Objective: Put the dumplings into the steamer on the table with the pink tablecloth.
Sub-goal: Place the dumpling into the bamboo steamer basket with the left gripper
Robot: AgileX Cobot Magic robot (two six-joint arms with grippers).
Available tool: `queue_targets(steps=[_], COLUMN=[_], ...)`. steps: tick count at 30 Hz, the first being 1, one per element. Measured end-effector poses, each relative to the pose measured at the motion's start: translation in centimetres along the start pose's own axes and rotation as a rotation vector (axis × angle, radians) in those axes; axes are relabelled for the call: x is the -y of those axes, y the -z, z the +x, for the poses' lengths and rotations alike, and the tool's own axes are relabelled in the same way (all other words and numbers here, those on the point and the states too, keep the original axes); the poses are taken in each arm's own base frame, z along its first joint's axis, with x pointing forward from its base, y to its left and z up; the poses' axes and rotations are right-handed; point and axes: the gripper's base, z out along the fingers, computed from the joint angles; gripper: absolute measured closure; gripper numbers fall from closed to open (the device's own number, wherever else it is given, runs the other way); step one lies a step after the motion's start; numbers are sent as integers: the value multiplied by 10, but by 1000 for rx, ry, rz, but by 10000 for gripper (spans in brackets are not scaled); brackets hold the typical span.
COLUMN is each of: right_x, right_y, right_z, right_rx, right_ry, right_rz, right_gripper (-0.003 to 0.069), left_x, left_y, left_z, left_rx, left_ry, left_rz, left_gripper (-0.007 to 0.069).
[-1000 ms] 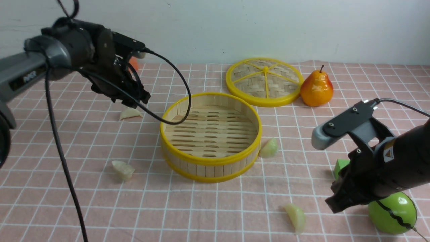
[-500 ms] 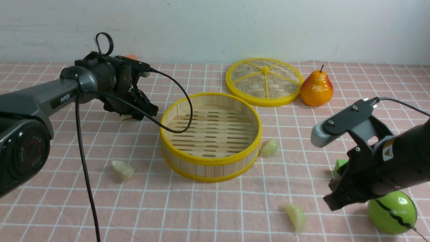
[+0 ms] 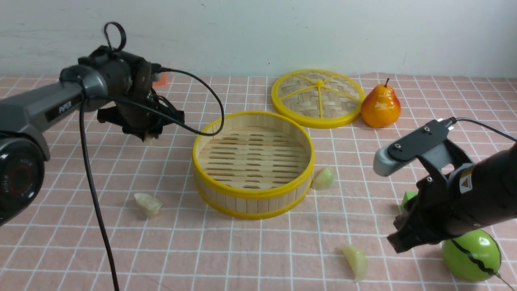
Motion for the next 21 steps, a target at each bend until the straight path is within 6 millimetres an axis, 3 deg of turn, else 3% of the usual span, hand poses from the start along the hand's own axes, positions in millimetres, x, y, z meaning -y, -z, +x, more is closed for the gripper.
queue_targets(steps=[1,2,5,9,14,16,17,18,21], right_x=[0,0,0,0,-1,-1,-1,-1,-1], right_y=[0,0,0,0,0,0,0,0,0], right_z=[0,0,0,0,-1,-1,-1,-1,-1], right_rx=[0,1,5,5,6,7,7,7,7], right_ry=[0,0,0,-2,-10,-19,-20,-21,-22], right_rz=[0,0,1,-1,-6,-13,-14,-15,-16], right_gripper=[655,655,651,648,648,648,648,648,648], left_x=[5,7,44,90,109,112,111,112,113], left_y=[16,20,78,101,64,28,26,11,7], left_z=[-4,-5,-11,1,22,37,37,45,45], left_rx=[15,15,86,101,4,-60,-63,-90,-78], left_ry=[3,6,-105,-205,-171,-145,-144,-139,-133], left_rz=[27,35,140,227,224,193,190,178,185], left_gripper=[435,435,435,435,435,435,435,435,419])
